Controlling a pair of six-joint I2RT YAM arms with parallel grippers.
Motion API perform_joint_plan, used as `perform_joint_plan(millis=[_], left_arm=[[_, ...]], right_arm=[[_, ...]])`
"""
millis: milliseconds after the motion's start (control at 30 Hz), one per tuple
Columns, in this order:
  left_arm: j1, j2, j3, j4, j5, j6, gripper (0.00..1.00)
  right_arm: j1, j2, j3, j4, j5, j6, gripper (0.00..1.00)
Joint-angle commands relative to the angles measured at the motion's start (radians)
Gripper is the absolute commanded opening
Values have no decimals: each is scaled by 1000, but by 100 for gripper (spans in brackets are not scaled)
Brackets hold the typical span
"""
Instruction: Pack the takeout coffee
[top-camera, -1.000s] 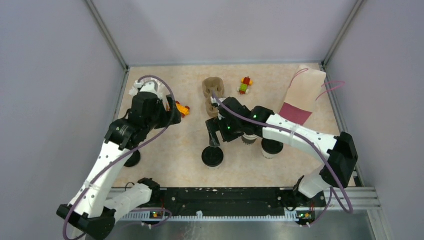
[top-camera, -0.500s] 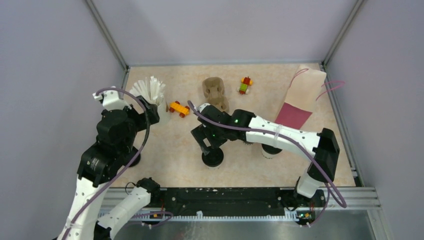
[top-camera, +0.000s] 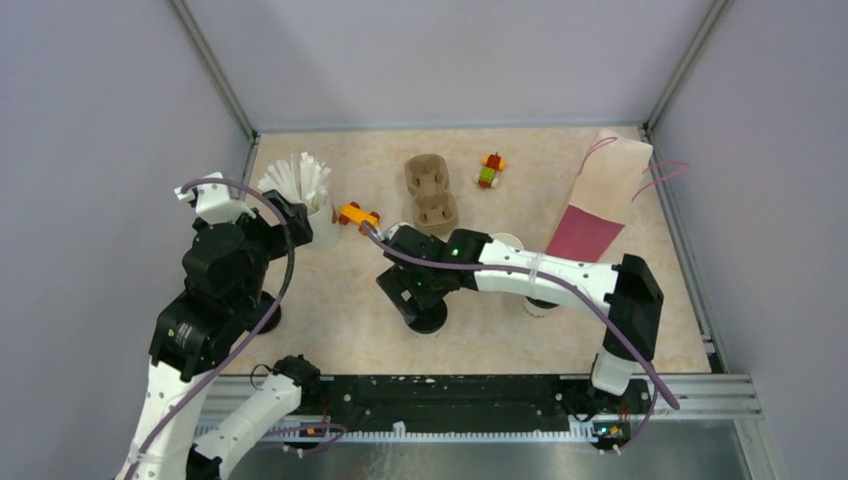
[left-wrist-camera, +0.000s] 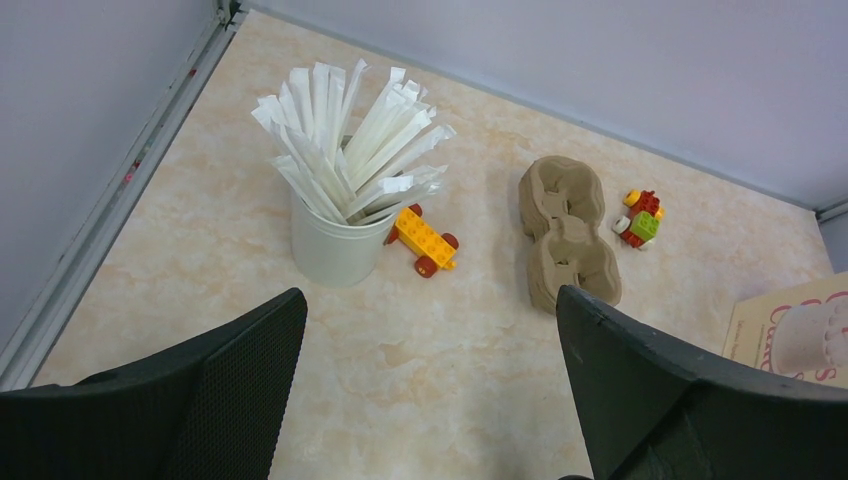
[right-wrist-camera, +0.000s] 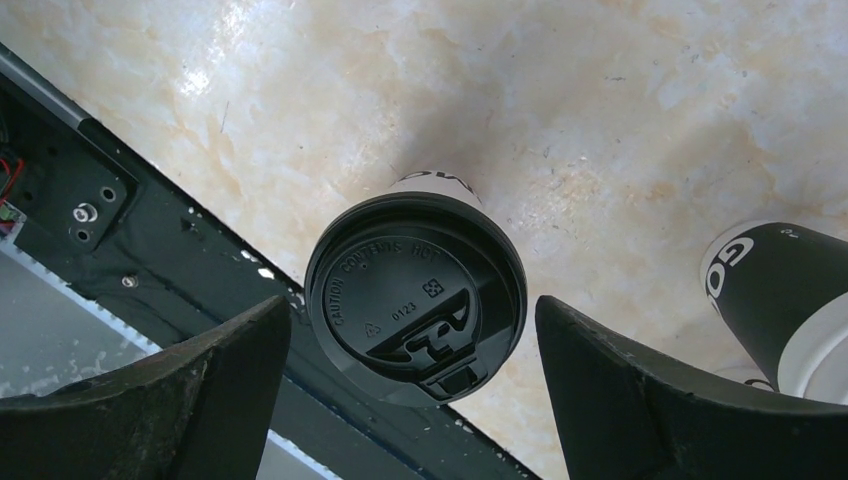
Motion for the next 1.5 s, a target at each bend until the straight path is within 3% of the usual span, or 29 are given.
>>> perform_joint_plan(millis=[0, 233, 600, 1000, 1467], left_arm=[[3, 9, 11, 46, -8, 16, 99], [3, -1, 6, 58, -4, 19, 99], [3, 24, 14, 52, 15, 22, 99], [3, 46, 51, 55, 39, 31, 99], [3, 15, 49, 64, 37, 28, 99]], right_arm=[[21, 13, 22, -11, 6, -15, 89], [30, 28, -20, -5, 39, -36, 85], [38, 35, -31, -5, 40, -33, 89], [38, 72, 97, -66, 22, -59, 92], [37, 39, -41, 2, 37, -55, 89]])
